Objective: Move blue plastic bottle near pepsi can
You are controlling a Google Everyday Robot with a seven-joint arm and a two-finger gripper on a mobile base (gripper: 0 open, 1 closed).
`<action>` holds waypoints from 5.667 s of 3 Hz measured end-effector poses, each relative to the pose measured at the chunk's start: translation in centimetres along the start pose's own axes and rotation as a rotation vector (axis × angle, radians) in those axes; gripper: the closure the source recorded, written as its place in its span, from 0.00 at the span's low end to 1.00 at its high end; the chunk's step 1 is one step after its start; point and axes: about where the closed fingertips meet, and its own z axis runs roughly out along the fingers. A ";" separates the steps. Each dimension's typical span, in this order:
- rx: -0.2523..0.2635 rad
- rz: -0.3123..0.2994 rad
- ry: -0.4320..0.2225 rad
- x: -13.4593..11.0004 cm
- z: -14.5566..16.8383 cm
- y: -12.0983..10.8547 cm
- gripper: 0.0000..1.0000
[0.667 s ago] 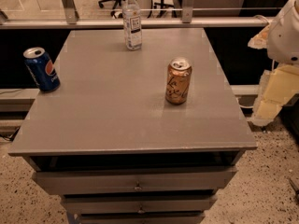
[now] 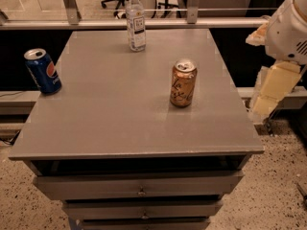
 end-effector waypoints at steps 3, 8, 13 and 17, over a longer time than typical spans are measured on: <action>0.069 0.045 -0.226 -8.8 3.7 -10.4 0.00; 0.281 0.261 -0.578 -19.4 9.5 -21.8 0.00; 0.284 0.521 -0.823 -27.0 18.9 -32.1 0.00; 0.191 0.505 -0.891 -30.7 20.0 -31.6 0.65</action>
Offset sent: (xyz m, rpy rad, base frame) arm 0.1954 0.0905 0.0305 0.3333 -0.1762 -0.0372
